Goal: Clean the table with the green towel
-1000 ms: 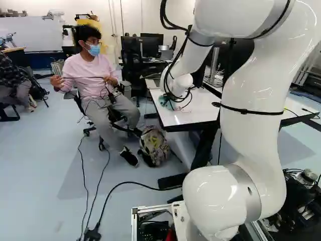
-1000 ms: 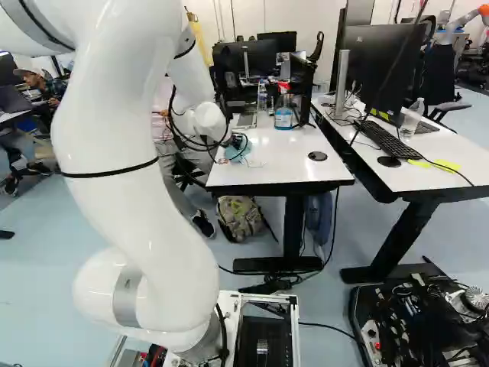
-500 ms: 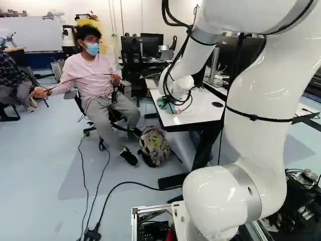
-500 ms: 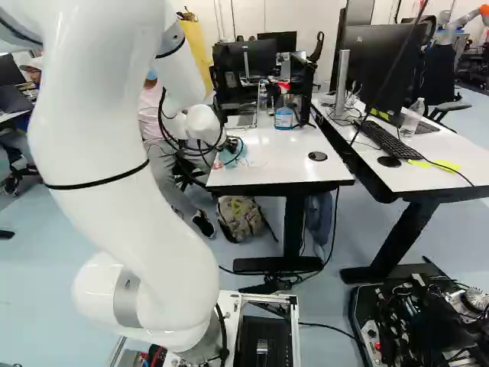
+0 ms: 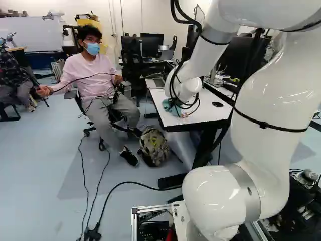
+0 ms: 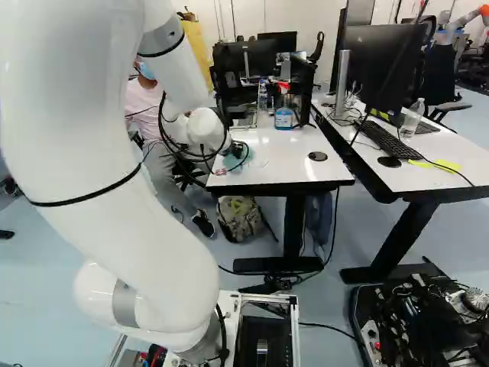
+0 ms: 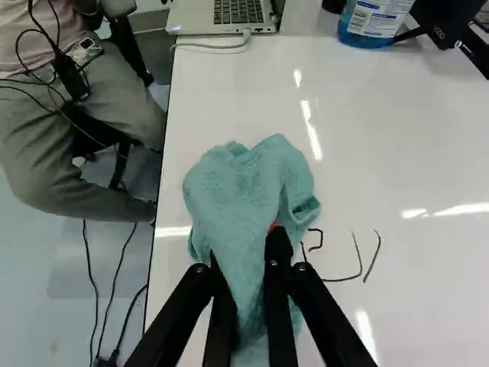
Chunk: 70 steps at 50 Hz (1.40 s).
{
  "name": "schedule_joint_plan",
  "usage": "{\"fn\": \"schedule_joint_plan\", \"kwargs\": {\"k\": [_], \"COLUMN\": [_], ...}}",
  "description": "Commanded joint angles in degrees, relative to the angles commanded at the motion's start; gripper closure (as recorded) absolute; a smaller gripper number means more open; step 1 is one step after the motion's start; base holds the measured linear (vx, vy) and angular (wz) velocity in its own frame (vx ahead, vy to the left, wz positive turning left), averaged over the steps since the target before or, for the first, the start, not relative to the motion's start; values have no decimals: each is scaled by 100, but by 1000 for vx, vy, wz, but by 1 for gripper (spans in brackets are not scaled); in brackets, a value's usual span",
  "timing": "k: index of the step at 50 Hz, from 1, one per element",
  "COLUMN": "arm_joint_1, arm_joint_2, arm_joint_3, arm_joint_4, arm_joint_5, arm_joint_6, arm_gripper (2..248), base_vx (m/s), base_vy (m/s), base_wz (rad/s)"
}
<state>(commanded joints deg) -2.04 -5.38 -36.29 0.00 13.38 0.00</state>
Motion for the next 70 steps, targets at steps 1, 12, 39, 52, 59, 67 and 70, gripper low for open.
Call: {"fn": "schedule_joint_plan", "kwargs": {"k": [1, 12, 39, 52, 59, 67, 70], "arm_joint_1": [-19, -226, -774, -1045, -1170, -1258, -1280], "arm_joint_2": [18, 220, 389, 317, 225, 32, -48], "arm_joint_3": [19, 236, 415, 339, 243, 37, -50], "arm_joint_4": [0, 0, 0, 0, 0, 0, 0], "arm_joint_5": [0, 0, 0, 0, 0, 0, 0], "arm_joint_6": [0, 0, 0, 0, 0, 0, 0], "arm_gripper": [208, 208, 208, 208, 208, 208, 208], "base_vx": [0, 0, 0, 0, 0, 0, 0], "base_vy": [0, 0, 0, 0, 0, 0, 0], "base_wz": [0, 0, 0, 0, 0, 0, 0]}}
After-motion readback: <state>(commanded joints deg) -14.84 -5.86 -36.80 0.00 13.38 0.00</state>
